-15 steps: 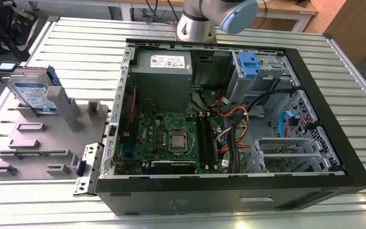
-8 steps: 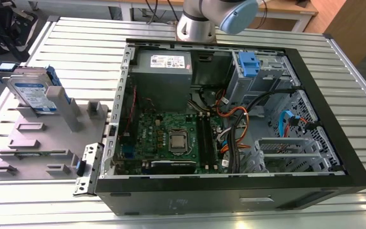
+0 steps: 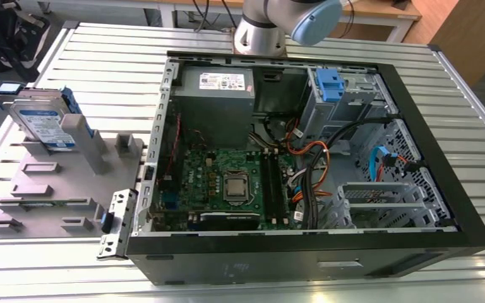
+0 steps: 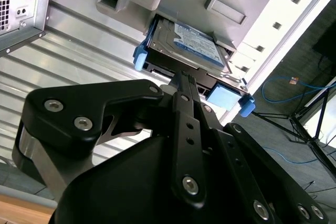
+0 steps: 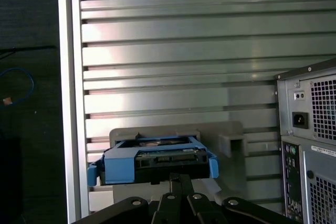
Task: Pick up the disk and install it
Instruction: 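Reach for the disk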
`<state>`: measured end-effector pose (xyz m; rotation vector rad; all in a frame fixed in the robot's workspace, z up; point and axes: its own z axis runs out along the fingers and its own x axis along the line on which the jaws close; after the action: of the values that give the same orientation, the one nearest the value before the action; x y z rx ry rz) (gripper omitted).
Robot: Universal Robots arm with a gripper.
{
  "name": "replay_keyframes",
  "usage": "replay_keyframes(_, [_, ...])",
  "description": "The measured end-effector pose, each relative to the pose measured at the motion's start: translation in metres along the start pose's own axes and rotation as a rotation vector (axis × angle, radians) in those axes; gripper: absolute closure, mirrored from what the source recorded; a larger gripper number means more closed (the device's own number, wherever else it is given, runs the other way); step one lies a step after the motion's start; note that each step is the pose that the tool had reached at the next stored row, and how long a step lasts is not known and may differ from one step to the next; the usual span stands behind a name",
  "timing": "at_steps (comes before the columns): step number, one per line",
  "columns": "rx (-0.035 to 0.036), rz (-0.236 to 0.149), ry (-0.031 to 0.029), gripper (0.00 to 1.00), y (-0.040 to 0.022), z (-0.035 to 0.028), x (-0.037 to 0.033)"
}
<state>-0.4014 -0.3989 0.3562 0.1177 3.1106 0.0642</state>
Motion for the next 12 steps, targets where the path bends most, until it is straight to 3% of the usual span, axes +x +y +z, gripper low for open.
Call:
replay_keyframes(7, [0.0001,0.0,0.0001,0.89,-0.001,0.005,0.0101])
replay_keyframes(12, [0.0003,0.0,0.003,0.89,-0.0015,0.0113,0.0128])
